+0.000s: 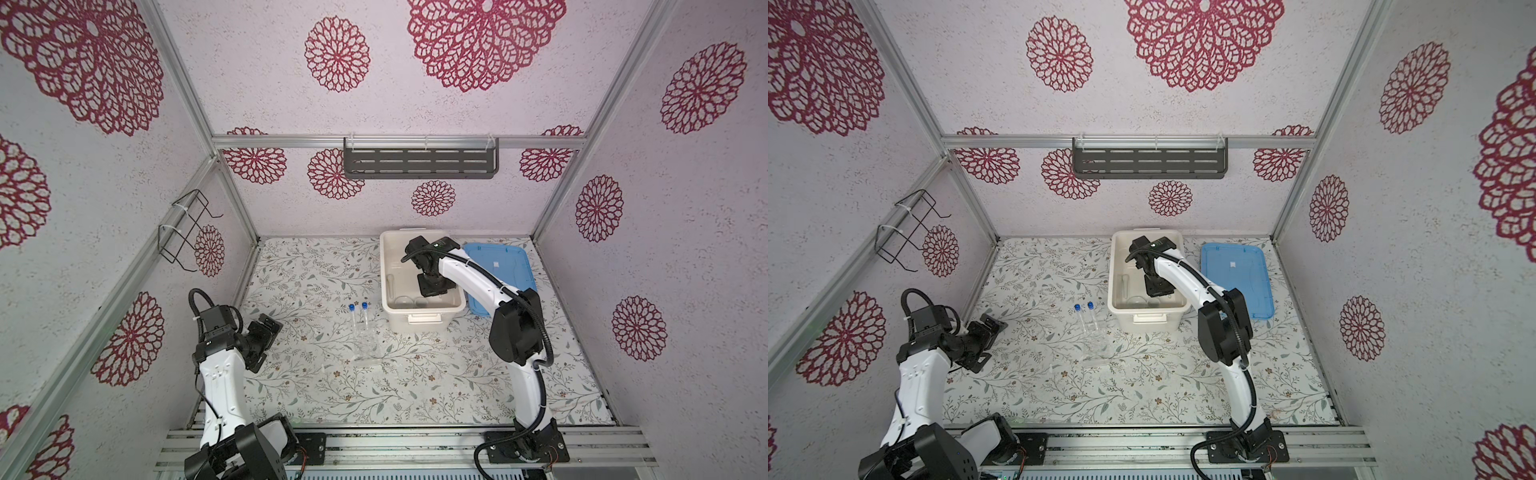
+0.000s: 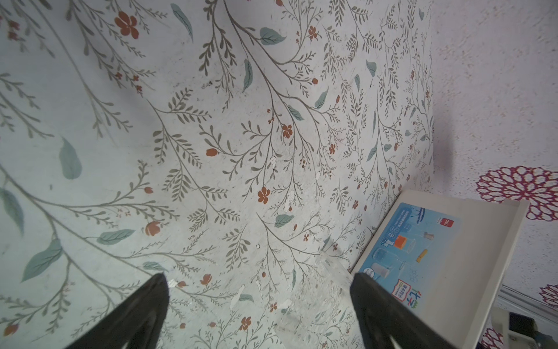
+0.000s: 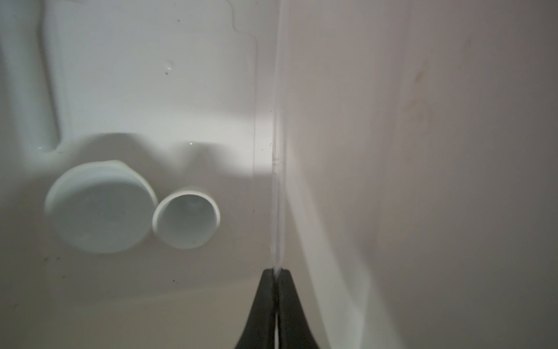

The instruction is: Organize the chemistry lab equipment

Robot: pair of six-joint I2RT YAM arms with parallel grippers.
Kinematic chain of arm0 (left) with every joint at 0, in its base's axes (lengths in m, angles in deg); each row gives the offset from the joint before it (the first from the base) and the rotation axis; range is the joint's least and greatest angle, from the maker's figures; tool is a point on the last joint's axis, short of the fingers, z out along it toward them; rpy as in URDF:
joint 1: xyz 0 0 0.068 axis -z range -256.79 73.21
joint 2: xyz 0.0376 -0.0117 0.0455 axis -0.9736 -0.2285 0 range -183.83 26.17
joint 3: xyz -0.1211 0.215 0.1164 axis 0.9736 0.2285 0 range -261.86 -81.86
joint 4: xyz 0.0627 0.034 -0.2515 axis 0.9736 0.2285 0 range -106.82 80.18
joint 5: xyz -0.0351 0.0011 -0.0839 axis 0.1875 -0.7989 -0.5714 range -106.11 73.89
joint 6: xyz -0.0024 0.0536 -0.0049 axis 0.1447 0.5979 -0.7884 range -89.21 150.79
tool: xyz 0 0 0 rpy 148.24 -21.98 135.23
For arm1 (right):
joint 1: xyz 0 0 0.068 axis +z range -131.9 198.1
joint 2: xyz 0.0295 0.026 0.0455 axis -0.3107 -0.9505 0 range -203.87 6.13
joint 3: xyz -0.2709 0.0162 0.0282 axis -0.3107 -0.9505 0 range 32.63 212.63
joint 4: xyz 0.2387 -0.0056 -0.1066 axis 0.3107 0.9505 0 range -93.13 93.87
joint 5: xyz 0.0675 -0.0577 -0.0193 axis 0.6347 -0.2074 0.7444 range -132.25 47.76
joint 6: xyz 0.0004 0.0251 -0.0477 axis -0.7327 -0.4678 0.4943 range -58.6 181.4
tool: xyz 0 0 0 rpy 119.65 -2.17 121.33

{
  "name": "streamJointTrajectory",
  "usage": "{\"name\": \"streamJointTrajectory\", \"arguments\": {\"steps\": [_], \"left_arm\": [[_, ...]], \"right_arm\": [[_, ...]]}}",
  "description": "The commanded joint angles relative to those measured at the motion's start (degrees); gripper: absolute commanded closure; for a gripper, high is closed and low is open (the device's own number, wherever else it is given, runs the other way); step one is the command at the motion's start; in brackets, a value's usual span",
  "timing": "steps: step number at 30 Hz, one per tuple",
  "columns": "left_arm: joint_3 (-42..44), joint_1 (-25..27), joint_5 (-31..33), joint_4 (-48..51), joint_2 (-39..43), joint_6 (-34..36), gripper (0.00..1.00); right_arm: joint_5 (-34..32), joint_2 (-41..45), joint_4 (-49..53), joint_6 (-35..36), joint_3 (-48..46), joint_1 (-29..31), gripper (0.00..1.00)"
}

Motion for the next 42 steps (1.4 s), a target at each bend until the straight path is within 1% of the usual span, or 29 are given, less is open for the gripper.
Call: {"name": "streamJointTrajectory", "arguments": {"steps": [1,4,7,14,17,19,23,27,30,33,35,36,37,40,42], "left_arm": [[0.7,-0.4,-1.2,-1.4,0.3,-0.8,0.02],[0.9,-0.5,-2.1,-1.7,-0.2,-0.7,0.02],[1.3,-0.4,-2.4,-2.1,-0.3,-1.1,0.02],[2.8,-0.5,-2.9,-2.2,2.1,-3.7,0.01],[3.0,-0.5,-3.0,-2.1,3.8,-5.0,0.01],[2.6,-0.4,-2.7,-1.7,4.8,-5.2,0.01],[-0.1,-0.4,-0.6,1.3,5.6,-4.2,0.02],[-2.5,-0.5,0.9,3.6,5.7,-3.7,0.02],[-3.9,-0.5,2.9,5.3,5.6,-4.2,0.02],[-7.3,-0.5,11.0,9.4,4.8,-4.1,0.03],[-10.5,-0.7,16.3,12.2,3.6,-3.3,0.03],[-11.9,-0.8,17.6,13.3,3.0,-2.7,0.02],[-13.1,-0.8,18.2,13.9,2.6,-2.2,0.03],[-16.2,-1.1,19.9,15.6,1.1,-1.7,0.03],[-17.9,-2.0,19.7,16.1,0.2,-2.2,0.03]], "right_arm": [[-2.6,0.2,1.6,-2.7,0.8,-1.0,0.93],[-3.0,-1.2,1.7,-2.5,0.8,-1.2,0.91],[-4.2,-1.2,1.1,-2.4,0.0,-1.3,0.83],[-4.5,1.5,-1.0,-0.6,-1.1,-1.1,0.74],[-3.5,3.7,-2.7,1.6,-0.6,-0.9,0.69],[-3.2,5.1,-3.1,2.8,0.4,-0.7,0.68],[-4.8,8.5,-3.6,6.8,4.2,0.4,0.67],[-3.3,13.8,-7.8,10.2,5.9,2.5,0.66],[0.0,18.1,-12.8,14.7,4.8,5.5,0.66],[4.5,21.9,-19.2,20.5,1.3,10.1,0.66],[5.9,23.0,-23.6,24.1,-1.2,15.0,0.66],[6.5,22.9,-25.2,25.7,-1.9,17.4,0.66],[6.7,22.6,-26.5,26.6,-2.4,19.5,0.66],[10.5,21.3,-32.0,27.8,-4.8,24.9,0.66],[15.7,21.1,-38.7,28.7,-9.3,28.0,0.68]]}}
